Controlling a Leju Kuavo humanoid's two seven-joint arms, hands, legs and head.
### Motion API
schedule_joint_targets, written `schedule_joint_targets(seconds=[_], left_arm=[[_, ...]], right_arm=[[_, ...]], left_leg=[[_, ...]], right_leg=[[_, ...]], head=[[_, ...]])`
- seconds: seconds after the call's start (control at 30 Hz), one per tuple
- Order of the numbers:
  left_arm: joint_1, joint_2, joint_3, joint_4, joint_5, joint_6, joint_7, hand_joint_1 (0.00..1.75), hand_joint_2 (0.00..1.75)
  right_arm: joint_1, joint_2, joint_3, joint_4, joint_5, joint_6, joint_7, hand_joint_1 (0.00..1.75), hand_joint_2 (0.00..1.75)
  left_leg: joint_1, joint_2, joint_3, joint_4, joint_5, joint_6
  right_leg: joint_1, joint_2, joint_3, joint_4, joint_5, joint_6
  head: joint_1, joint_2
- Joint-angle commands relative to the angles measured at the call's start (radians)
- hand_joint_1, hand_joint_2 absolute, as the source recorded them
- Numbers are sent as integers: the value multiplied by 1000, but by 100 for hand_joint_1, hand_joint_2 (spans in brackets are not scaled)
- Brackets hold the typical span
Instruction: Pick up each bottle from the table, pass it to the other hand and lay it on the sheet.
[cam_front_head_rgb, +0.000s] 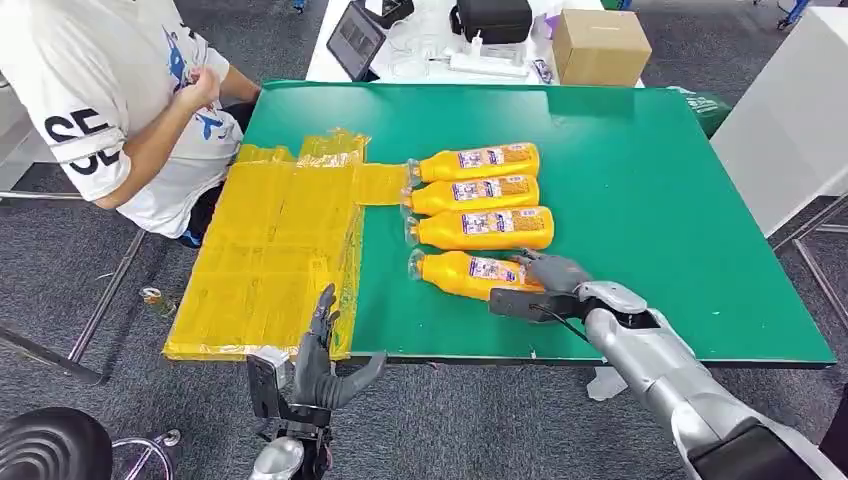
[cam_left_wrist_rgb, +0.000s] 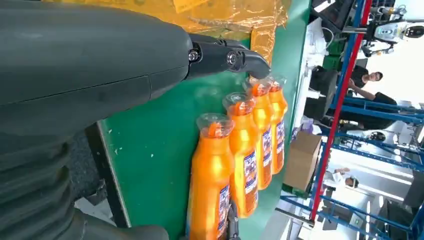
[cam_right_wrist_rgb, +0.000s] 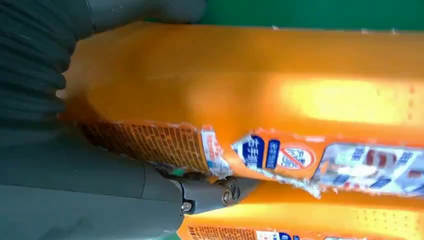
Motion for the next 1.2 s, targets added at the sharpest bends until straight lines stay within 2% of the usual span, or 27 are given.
schedule_joint_targets(seconds=[0.03,0.37,0.53,0.57,0.6,0.67,0.7,0.73,0.77,0.8,0.83,0.87,0.9,1.0,1.07,1.13,1.17,1.2], left_arm=[[-23,-10,11,58,2,-3,7,0,175],[-23,-10,10,57,2,-4,7,0,175],[-18,-12,5,49,4,-7,8,0,175],[-15,-12,1,44,4,-6,8,0,175],[-10,-13,-2,35,5,-1,7,0,175],[14,-15,-5,-11,11,29,13,0,175],[24,-14,-7,-31,19,43,21,0,175],[31,-10,-15,-46,28,51,26,0,175],[37,-7,-23,-62,52,49,33,0,175],[41,-4,-30,-70,71,44,39,0,175],[41,-2,-35,-79,88,40,42,0,175],[41,-1,-40,-85,96,38,44,0,175],[41,0,-42,-88,98,38,45,0,175],[39,2,-45,-88,102,39,48,0,175],[39,3,-47,-87,104,39,48,0,175],[37,6,-53,-88,112,39,48,0,175],[37,6,-53,-88,112,39,48,0,175],[36,6,-53,-91,113,39,49,0,175]], right_arm=[[-22,26,71,112,3,2,5,175,175],[-20,25,70,107,3,-2,4,175,175],[47,18,14,31,-37,-59,-33,175,175],[85,21,-24,-15,-59,-88,-54,175,175],[131,41,-86,-69,-72,-183,-86,175,175],[265,173,-280,-260,12,-535,-126,175,175],[312,228,-340,-361,24,-651,-145,175,175],[348,260,-371,-455,7,-670,-158,175,175],[401,302,-426,-586,-31,-739,-187,175,175],[436,320,-452,-667,-58,-767,-214,175,175],[477,337,-481,-747,-85,-801,-239,175,175],[500,352,-507,-786,-99,-801,-267,175,175],[513,350,-511,-796,-100,-801,-271,175,175],[514,345,-519,-790,-114,-801,-286,175,175],[509,346,-521,-778,-118,-801,-295,175,175],[518,393,-587,-789,-115,-801,-366,175,175],[518,393,-587,-789,-115,-801,-366,175,175],[528,398,-588,-794,-112,-801,-373,175,175]], left_leg=[[0,1,3,-1,0,1],[1,1,5,-2,-1,2],[1,1,6,-2,0,2],[1,0,4,-1,0,1],[1,0,5,-2,0,2],[2,1,5,-2,0,1],[2,3,6,-2,-1,1],[2,7,8,-3,-2,1],[2,6,7,-2,-3,1],[2,6,3,-1,-3,0],[2,14,5,0,-6,-1],[2,9,0,0,-4,-1],[2,0,-2,-1,-1,0],[3,-7,-1,0,-1,1],[2,-5,-3,-1,-1,0],[2,-3,3,0,-4,2],[2,-5,-2,-1,-2,0],[2,-3,0,-1,-3,1]], right_leg=[[1,-1,4,-1,0,-2],[1,-1,6,-2,0,-3],[2,-2,7,-3,0,-3],[2,-2,5,-2,0,-2],[2,-2,6,-3,0,-3],[2,-1,6,-3,0,-3],[3,0,7,-4,0,-3],[4,4,8,-4,0,-5],[3,3,7,-3,-1,-5],[3,6,3,0,-1,-4],[4,12,2,2,-2,-7],[3,6,-2,2,-2,-5],[3,-2,-2,1,-2,-3],[4,-8,1,0,-5,-4],[3,-6,0,0,-5,-3],[4,-5,6,-1,-6,-4],[2,-5,1,0,-5,-3],[2,-5,2,0,-5,-4]], head=[[0,0],[0,0],[0,0],[0,0],[0,0],[1,0],[0,0],[1,0],[2,0],[1,0],[-1,0],[-1,0],[-1,0],[0,0],[0,0],[1,0],[0,0],[1,0]])
